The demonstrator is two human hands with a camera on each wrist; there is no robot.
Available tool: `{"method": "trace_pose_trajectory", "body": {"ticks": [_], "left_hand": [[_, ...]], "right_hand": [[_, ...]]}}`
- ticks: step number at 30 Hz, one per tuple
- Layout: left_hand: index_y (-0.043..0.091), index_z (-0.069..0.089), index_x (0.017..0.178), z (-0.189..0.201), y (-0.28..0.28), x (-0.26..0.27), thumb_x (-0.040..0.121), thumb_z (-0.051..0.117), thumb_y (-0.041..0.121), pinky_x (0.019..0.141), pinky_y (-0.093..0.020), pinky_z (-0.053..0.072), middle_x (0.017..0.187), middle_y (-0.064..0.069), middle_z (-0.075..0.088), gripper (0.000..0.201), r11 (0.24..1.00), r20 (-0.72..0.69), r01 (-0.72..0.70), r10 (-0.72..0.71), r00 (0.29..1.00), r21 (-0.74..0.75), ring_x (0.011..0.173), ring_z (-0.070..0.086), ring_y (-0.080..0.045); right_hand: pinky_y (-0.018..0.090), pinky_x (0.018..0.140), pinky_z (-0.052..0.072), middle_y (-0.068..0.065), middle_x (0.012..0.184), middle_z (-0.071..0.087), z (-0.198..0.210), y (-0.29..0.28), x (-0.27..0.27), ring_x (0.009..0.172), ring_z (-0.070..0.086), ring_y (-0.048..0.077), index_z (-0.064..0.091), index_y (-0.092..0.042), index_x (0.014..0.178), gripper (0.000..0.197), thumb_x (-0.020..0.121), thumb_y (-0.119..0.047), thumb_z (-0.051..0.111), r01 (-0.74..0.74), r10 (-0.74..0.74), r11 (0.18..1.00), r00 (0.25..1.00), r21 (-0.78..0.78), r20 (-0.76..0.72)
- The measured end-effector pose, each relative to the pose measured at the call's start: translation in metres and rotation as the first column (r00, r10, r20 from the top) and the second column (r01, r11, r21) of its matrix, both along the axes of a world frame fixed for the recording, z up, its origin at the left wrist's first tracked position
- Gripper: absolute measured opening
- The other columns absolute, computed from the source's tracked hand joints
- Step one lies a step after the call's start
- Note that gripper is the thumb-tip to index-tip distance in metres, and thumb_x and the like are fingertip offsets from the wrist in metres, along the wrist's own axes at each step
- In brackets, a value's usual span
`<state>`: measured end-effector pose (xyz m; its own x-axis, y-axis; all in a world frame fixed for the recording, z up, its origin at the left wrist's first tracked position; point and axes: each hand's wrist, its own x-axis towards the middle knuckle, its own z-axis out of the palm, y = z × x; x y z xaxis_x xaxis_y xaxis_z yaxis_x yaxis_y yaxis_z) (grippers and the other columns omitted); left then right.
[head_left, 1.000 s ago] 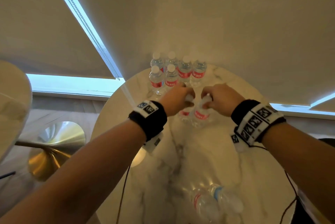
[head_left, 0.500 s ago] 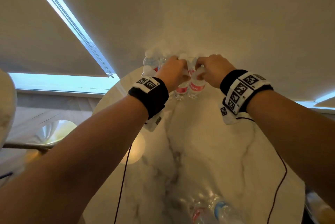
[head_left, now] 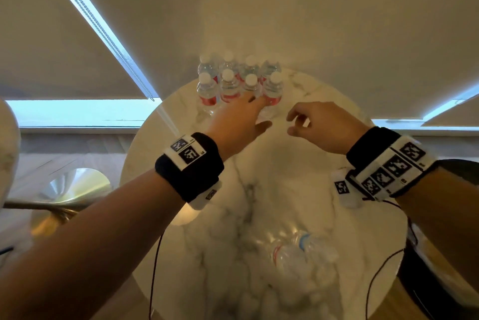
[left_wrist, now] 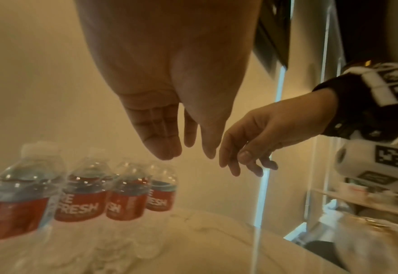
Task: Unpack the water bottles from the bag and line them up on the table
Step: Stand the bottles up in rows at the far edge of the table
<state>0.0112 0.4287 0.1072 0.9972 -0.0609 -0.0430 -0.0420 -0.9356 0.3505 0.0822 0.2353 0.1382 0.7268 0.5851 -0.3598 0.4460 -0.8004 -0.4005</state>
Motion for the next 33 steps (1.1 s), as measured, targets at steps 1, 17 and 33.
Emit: {"method": "trace_pose_trajectory", "body": {"ticks": [1, 17, 33], "left_hand": [[0.020, 0.053, 0.137, 0.002, -0.010, -0.019, 0.095, 0.062, 0.041, 0.089, -0.041, 0.055, 0.127, -0.005, 0.060, 0.047, 0.999, -0.024, 0.041, -0.041, 0.999, -0.032, 0.106, 0.062, -0.023], [0.017, 0.053, 0.121, -0.008, -0.114, -0.146, 0.094, 0.067, 0.029, 0.078, -0.038, 0.051, 0.124, -0.005, 0.047, 0.033, 0.884, -0.426, 0.345, -0.457, 0.781, -0.316, 0.088, 0.060, -0.029], [0.019, 0.065, 0.117, -0.034, -0.096, -0.018, 0.085, 0.076, 0.031, 0.078, -0.032, 0.052, 0.105, -0.003, 0.065, 0.036, 0.903, -0.483, 0.231, -0.394, 0.782, -0.363, 0.084, 0.060, -0.018]], "right_hand": [[0.032, 0.079, 0.049, -0.004, 0.100, 0.067, 0.003, -0.013, -0.019, 0.086, 0.061, 0.015, 0.065, -0.025, 0.112, 0.027, 0.090, -0.040, 0.064, -0.012, 0.011, 1.000, 1.000, -0.004, -0.022], [0.029, 0.074, 0.050, -0.014, 0.100, 0.046, -0.031, -0.125, -0.159, 0.078, 0.059, 0.011, 0.049, -0.043, 0.108, 0.023, 0.087, -0.046, 0.057, -0.152, 0.146, 0.988, 0.978, -0.031, -0.151], [0.040, 0.072, 0.048, -0.004, 0.078, 0.052, -0.038, -0.101, 0.008, 0.072, 0.055, 0.019, 0.062, -0.030, 0.099, 0.025, 0.075, -0.034, 0.070, 0.038, -0.040, 0.996, 0.999, 0.078, 0.024]]}}
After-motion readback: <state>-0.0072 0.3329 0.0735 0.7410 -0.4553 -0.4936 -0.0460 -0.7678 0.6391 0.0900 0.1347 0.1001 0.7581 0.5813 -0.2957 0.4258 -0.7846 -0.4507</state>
